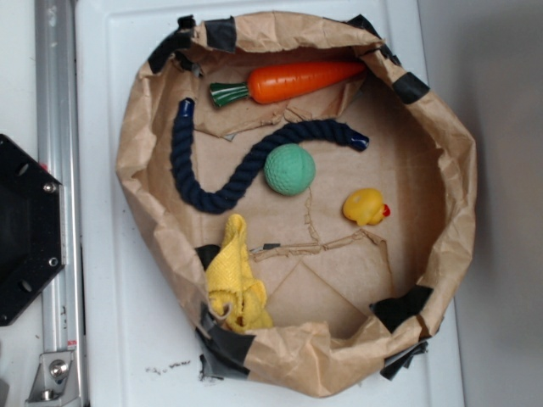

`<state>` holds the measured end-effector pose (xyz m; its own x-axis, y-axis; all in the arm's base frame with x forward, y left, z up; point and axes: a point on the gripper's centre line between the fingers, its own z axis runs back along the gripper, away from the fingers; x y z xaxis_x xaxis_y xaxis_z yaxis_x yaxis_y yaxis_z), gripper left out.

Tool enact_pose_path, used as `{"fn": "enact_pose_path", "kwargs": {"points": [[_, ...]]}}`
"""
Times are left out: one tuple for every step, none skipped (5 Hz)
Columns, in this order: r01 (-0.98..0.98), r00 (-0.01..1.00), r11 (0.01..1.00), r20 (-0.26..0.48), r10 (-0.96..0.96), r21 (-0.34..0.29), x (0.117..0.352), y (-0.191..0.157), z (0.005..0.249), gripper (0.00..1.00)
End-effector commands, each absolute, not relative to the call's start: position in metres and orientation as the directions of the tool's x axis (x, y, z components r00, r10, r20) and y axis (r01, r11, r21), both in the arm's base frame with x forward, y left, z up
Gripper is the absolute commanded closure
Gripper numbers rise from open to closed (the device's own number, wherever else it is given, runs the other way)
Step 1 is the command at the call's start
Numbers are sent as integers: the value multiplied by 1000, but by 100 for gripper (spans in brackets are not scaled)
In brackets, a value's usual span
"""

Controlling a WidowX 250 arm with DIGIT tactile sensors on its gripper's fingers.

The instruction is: Grab the blue rope.

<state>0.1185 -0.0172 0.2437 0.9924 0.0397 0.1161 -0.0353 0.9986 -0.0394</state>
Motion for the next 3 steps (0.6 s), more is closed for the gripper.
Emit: {"fn": "enact_pose_path", "kwargs": {"points": [[-35,992,999,116,40,-39,118,-17,244,0],[33,979,999,201,-37,27,169,8,216,0],[114,945,983,290,-152,143,223,16,190,0]]}}
